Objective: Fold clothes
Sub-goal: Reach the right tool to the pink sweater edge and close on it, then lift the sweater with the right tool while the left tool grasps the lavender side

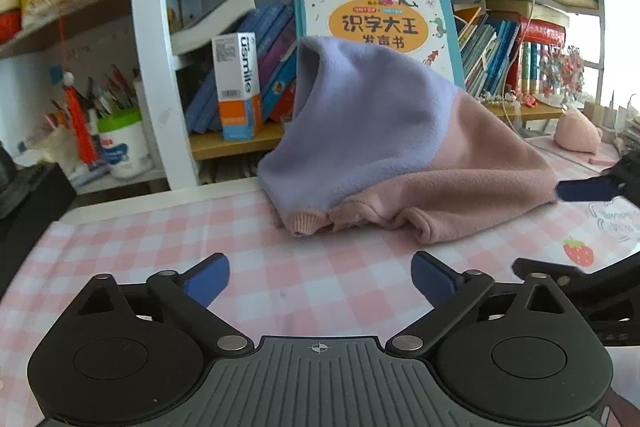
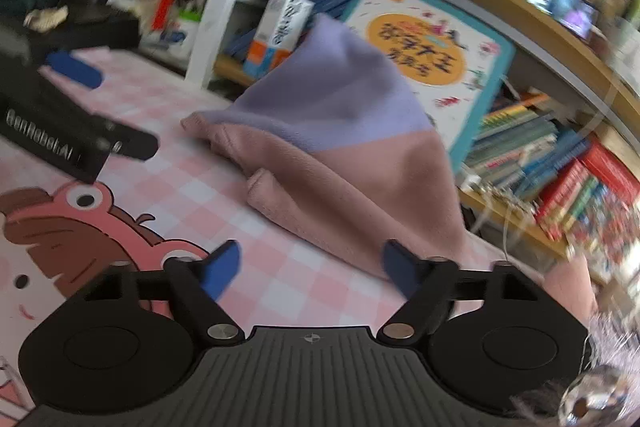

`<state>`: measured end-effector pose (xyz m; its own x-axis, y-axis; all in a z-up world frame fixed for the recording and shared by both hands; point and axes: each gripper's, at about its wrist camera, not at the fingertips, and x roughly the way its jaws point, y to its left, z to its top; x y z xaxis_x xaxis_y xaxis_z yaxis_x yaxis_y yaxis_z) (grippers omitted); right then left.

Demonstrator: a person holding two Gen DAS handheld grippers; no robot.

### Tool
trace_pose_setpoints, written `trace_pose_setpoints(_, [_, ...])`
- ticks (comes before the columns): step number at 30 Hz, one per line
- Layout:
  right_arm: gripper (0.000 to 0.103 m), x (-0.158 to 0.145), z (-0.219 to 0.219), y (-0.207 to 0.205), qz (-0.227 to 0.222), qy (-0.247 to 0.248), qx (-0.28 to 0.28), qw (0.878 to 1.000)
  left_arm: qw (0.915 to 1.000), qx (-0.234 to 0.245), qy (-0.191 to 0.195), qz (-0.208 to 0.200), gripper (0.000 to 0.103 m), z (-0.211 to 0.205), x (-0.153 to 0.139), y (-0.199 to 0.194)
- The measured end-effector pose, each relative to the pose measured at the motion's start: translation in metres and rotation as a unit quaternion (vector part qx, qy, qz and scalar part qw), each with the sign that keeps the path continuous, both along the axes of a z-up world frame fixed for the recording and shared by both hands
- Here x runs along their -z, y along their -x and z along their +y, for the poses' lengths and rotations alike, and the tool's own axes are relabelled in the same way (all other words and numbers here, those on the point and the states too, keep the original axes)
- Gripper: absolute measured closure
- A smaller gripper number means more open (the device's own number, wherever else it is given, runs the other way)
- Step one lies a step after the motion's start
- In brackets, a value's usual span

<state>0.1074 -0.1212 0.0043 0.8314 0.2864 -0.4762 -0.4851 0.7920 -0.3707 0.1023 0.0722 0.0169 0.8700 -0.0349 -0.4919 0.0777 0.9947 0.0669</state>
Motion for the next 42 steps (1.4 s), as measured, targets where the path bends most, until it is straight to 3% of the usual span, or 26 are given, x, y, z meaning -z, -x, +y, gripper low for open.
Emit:
trace_pose_setpoints(3, [0.044,0.001,0.006,-0.015,0.012,0.006,-0.016,1.000,0.9997,0.018,0.007,0.012,0.007,0.004,0.001,-0.012])
trace_pose_setpoints(9, [0.047,0.004,0.019,-0.025,0.018,0.016,-0.042,0.999,0.9988,0.047,-0.007,0.012,0.007,0.002,0.006,-0.026])
trace_pose_setpoints(17, [0.052,0.012,0.045,-0.051,0.029,0.037,-0.046,0.998,0.9979,0.049,0.039,0.015,0.008,0.014,0.015,-0.037])
trace_pose_setpoints(22, [0.055,0.015,0.057,-0.074,0.048,0.021,-0.030,0.998,0.9979,0.047,0.041,0.016,0.008,0.022,0.019,-0.038])
trace_pose_setpoints(23, [0.058,0.015,0.058,-0.078,0.052,0.016,-0.027,0.998,0.9979,0.049,0.040,0.016,0.008,0.023,0.019,-0.038])
trace_pose_setpoints(27, [0.085,0.015,0.060,-0.085,0.066,-0.003,-0.027,0.997,0.9977,0.060,0.029,0.012,0.008,0.023,0.021,-0.036])
trace_pose_setpoints(29, [0.090,0.012,0.060,-0.078,0.044,0.002,-0.021,0.999,0.9975,0.068,0.019,0.009,0.008,0.022,0.022,-0.034])
trace_pose_setpoints(34, [0.091,-0.018,0.033,-0.049,-0.019,-0.014,-0.008,1.000,0.9961,0.088,-0.003,-0.005,0.010,0.015,0.020,-0.028])
trace_pose_setpoints(39, [0.091,-0.049,-0.014,-0.019,-0.052,-0.045,0.022,0.997,0.9936,0.109,-0.022,-0.018,0.027,-0.002,0.021,-0.021])
trace_pose_setpoints(42, [0.091,-0.061,-0.038,-0.003,-0.062,-0.060,0.037,0.996,0.9916,0.121,-0.041,-0.020,0.027,-0.016,0.022,-0.018])
